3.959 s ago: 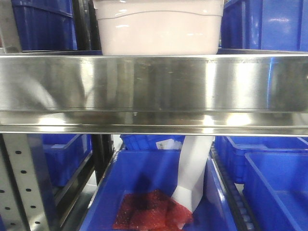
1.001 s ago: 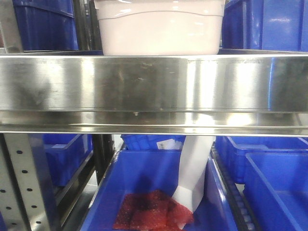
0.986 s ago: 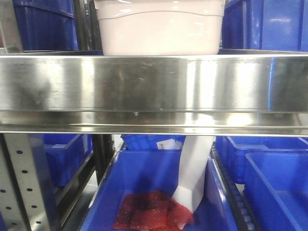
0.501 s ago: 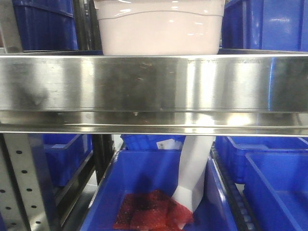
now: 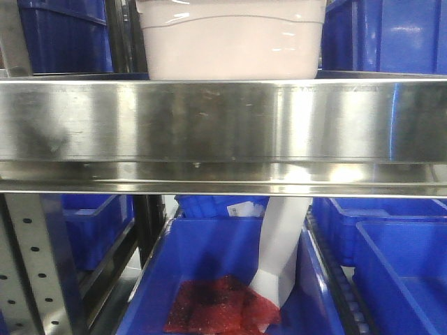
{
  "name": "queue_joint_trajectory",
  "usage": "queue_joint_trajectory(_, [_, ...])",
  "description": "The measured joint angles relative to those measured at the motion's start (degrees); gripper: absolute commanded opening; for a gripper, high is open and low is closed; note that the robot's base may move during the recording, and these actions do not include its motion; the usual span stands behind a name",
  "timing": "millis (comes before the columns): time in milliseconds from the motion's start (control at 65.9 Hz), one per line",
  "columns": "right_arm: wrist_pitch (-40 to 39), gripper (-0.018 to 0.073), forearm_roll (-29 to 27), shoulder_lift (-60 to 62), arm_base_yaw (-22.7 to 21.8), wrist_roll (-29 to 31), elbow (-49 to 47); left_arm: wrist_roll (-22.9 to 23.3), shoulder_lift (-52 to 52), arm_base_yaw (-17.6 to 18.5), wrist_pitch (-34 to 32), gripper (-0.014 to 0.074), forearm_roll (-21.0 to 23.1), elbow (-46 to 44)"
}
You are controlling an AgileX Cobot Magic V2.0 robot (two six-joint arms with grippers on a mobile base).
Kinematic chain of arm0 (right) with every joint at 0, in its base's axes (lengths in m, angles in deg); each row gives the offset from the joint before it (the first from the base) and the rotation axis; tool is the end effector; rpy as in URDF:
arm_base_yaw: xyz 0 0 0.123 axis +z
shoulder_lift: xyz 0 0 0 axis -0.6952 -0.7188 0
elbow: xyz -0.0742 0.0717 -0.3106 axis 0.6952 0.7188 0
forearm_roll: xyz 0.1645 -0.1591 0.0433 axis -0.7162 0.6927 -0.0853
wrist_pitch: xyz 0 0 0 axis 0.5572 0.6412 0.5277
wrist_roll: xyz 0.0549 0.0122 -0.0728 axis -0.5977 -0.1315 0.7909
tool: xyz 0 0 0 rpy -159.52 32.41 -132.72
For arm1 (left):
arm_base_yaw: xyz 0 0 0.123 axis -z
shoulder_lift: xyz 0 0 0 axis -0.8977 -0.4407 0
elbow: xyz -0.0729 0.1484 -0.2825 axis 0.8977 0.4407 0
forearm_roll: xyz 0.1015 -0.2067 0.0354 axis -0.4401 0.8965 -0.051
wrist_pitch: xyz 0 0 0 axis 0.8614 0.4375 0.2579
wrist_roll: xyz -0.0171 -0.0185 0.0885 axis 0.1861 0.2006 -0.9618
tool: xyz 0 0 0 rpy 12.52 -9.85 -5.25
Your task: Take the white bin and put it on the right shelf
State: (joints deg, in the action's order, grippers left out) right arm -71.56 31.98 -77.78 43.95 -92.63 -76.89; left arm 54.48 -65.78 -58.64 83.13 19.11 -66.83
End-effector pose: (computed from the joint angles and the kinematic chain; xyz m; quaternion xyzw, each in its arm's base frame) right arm -0.0039 0.0000 0.1996 0.0262 0.6992 0.0256 0.7140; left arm -0.0039 0.0001 0.2013 0.0296 0.6915 -0.0362 0.7208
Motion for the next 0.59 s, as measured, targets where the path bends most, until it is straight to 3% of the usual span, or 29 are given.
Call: queue_joint_trajectory(592, [0.00, 0.0056, 0.00, 0.00, 0.00, 0.00, 0.00, 0.00, 0.00, 0.00, 0.00, -0.0117, 0.00, 0.00])
